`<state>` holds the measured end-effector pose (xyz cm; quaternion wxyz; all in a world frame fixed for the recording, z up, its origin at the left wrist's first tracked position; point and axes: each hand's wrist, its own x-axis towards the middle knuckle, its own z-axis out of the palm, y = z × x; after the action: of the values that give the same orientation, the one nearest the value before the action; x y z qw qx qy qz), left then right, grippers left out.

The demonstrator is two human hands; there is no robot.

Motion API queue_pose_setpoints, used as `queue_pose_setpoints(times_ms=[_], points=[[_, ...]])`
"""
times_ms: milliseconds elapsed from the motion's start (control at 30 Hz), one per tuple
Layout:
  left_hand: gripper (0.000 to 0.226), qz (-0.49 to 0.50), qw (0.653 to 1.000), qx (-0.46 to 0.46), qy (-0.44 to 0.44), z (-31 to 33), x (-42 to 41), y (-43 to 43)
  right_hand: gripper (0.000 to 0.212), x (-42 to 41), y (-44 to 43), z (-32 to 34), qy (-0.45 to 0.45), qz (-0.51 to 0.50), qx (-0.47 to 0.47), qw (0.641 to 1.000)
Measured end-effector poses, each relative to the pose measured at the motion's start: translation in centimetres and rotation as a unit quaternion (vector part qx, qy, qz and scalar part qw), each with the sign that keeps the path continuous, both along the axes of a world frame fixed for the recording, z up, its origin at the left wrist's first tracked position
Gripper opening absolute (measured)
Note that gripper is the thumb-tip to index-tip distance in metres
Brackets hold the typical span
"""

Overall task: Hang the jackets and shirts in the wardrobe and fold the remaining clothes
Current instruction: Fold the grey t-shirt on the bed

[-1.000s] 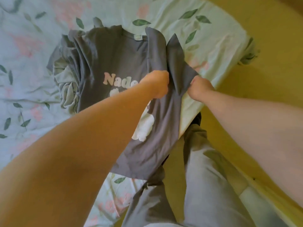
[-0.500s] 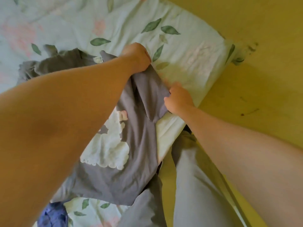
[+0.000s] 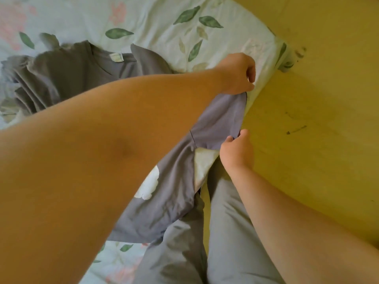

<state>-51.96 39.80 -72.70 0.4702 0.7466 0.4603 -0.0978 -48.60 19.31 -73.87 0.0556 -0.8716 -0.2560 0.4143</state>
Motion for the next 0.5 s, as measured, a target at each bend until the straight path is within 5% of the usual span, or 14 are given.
queue_pose_setpoints(times_ms=[167, 500], points=[[0.028, -0.012, 1.0, 0.007, -0.026, -0.3, 2.6, -1.9, 0.005, 1.2, -0.5, -0.8, -0.003, -0.06, 0.006, 0.998], [0.033, 0.047, 0.998, -0.032, -0.023, -1.3, 3.2, -6.0, 0.035, 1.3, -1.5, -1.1, 0.01, -0.044, -0.059, 0.997]])
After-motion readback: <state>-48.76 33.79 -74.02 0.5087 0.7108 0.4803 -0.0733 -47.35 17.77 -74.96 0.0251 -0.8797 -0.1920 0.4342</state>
